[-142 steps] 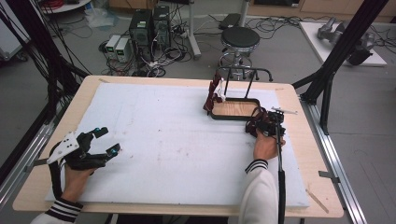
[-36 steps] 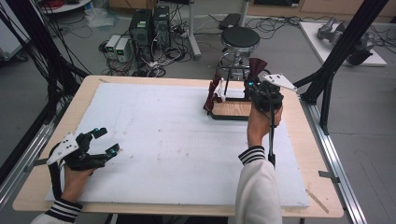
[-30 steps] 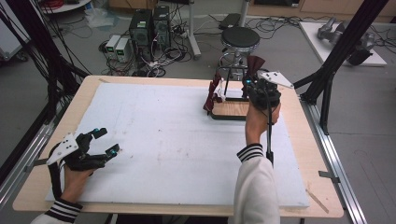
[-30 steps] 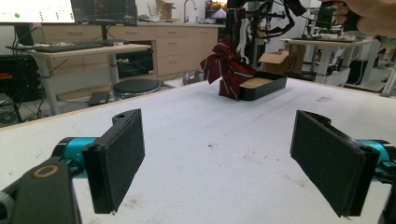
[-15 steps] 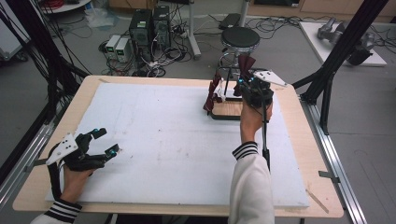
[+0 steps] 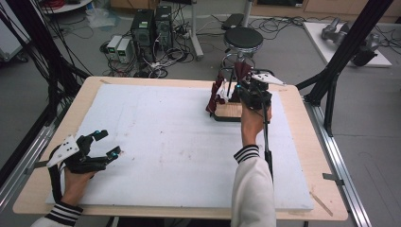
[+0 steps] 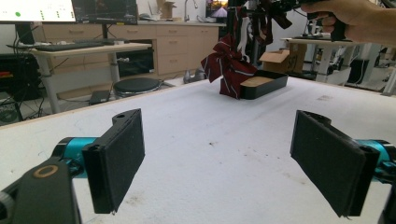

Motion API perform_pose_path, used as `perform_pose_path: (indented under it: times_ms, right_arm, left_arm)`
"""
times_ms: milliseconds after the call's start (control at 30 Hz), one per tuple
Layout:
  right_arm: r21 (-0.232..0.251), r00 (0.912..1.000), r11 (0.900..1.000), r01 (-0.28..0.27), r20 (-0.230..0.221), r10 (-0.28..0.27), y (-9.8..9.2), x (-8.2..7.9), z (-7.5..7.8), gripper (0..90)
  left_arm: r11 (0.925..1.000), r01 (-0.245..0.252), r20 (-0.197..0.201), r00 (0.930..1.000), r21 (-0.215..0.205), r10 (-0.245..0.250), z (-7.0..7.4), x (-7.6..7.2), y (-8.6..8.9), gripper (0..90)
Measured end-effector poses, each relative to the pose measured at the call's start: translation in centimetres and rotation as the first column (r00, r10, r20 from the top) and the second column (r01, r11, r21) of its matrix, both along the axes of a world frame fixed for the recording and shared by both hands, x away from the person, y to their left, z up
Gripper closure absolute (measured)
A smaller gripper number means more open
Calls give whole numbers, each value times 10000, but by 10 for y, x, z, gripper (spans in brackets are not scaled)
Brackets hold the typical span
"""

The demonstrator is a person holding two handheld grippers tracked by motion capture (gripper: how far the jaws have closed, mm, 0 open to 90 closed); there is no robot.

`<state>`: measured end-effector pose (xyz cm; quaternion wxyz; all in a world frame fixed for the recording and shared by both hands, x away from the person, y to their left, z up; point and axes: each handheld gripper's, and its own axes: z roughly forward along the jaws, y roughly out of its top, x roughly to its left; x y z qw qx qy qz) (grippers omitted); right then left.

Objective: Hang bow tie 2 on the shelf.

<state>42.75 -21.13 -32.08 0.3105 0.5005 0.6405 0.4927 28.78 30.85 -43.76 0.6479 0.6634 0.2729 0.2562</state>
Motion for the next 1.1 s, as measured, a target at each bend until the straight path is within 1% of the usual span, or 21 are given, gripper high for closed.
perform_pose_path:
  times_ms: [100, 200, 333, 467, 700, 733, 833, 867, 933, 967, 1067, 1100]
  right_arm:
    - [30, 9999, 10000, -15, -171, 15, -1, 1, -4, 787]
    - [25, 9987, 10000, -16, -501, 18, -3, 2, -8, 786]
    - [56, 9982, 9999, -87, -588, 91, -4, 2, -9, 787]
    - [-27, 9981, 9999, -126, -610, 124, -5, 2, -10, 786]
    - [-34, 9958, 9995, -304, -862, 300, -6, 2, -10, 786]
    - [14, 9954, 9996, -275, -920, 276, -7, 2, -10, 786]
    - [306, 9908, 9990, -339, -1301, 376, -9, 3, -13, 786]
    - [354, 9898, 9987, -376, -1361, 421, -10, 3, -13, 787]
    - [300, 9892, 9988, -385, -1402, 423, -11, 3, -13, 787]
    - [385, 9872, 9984, -402, -1530, 457, -11, 3, -13, 786]
    - [725, 9837, 9962, -474, -1696, 592, -14, 5, -15, 784]
    - [743, 9835, 9962, -456, -1716, 578, -15, 5, -15, 785]
  left_arm:
    - [10000, 4, -6, 10000, 4, -4, 0, 0, 0, 180]
    - [10000, 23, 8, 10000, -1, -23, 0, 0, 0, 180]
    - [10000, 21, -6, 10000, 10, -21, 0, 0, -1, 180]
    - [10000, 27, 1, 10000, -8, -27, 0, 0, -1, 180]
    - [10000, 32, -2, 10000, -9, -32, 0, -1, -1, 180]
    - [10000, 40, 24, 10000, 7, -40, 0, 0, -1, 180]
    - [10000, 38, 18, 10000, 0, -38, 0, -1, -1, 180]
    - [10000, 36, 34, 10000, 12, -36, 0, -1, -1, 180]
    - [10000, 33, 22, 10000, 2, -33, 0, -1, -1, 180]
    - [10000, 42, 14, 10000, -19, -42, 0, -1, -2, 180]
    - [10000, 75, 29, 10000, 11, -75, 0, -1, -2, 180]
    - [10000, 70, 36, 10000, 1, -70, 0, -1, -2, 180]
